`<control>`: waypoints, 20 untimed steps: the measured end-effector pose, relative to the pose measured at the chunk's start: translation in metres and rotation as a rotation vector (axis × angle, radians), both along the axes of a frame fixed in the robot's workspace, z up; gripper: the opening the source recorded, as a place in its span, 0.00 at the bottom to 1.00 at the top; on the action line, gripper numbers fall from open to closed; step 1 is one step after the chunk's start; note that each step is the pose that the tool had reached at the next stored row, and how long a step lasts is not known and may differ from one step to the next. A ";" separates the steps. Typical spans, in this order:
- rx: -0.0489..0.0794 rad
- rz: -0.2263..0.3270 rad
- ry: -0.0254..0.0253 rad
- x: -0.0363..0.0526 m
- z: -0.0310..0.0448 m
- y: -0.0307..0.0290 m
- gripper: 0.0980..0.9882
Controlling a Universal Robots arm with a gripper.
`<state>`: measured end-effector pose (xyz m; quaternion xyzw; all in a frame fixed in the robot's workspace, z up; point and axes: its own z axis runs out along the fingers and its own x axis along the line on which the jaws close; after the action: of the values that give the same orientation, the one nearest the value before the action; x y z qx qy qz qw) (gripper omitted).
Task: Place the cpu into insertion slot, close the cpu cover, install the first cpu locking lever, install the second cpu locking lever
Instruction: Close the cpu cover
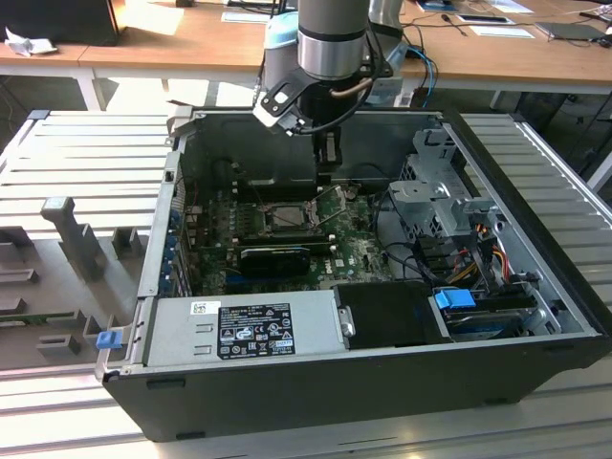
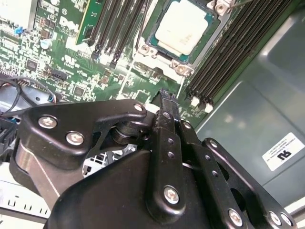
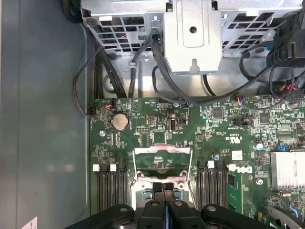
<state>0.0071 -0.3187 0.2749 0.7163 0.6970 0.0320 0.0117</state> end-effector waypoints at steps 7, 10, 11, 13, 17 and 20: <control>0.000 0.000 -0.0001 0.0094 0.0000 0.0000 0.01; 0.000 0.000 -0.0001 0.0131 0.0000 0.0000 0.01; 0.000 0.000 -0.0001 0.0151 -0.0001 0.0000 0.01; 0.000 0.000 -0.0001 0.0186 0.0000 0.0000 0.01; 0.000 0.000 0.0000 0.0217 0.0004 0.0000 0.01; 0.000 0.000 -0.0002 0.0248 0.0020 0.0000 0.01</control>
<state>0.0318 -0.3186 0.2769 0.7163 0.6970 0.0322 0.0117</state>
